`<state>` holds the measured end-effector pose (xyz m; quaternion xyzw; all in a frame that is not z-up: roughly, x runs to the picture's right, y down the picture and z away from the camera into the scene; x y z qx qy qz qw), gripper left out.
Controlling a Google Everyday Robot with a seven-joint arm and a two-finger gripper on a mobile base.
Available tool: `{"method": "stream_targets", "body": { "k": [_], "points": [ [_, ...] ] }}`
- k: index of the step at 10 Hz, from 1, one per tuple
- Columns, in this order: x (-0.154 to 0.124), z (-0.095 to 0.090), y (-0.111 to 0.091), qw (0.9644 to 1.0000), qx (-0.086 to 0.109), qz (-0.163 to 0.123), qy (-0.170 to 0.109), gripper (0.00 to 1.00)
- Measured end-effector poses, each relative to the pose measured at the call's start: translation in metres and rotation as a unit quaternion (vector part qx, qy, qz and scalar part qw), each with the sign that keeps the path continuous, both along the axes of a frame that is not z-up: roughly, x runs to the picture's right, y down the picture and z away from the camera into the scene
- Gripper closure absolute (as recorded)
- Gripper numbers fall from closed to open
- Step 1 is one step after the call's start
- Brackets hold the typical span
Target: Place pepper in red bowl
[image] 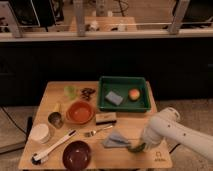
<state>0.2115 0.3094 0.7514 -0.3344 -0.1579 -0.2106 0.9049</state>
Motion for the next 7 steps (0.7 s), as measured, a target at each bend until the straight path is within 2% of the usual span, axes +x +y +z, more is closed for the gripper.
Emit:
{"method": "stream_targets", "body": {
  "k": [1,2,7],
  "points": [
    [0.000,-0.001,0.000,1.0000,0.000,0.000,-0.001,0.93],
    [0.001,-0.001,-0.001,1.0000,0.001,0.001,0.000,0.98],
    [0.000,-0.016,-0.015,0.9997,0.023,0.005,-0.004,1.00]
  ]
}}
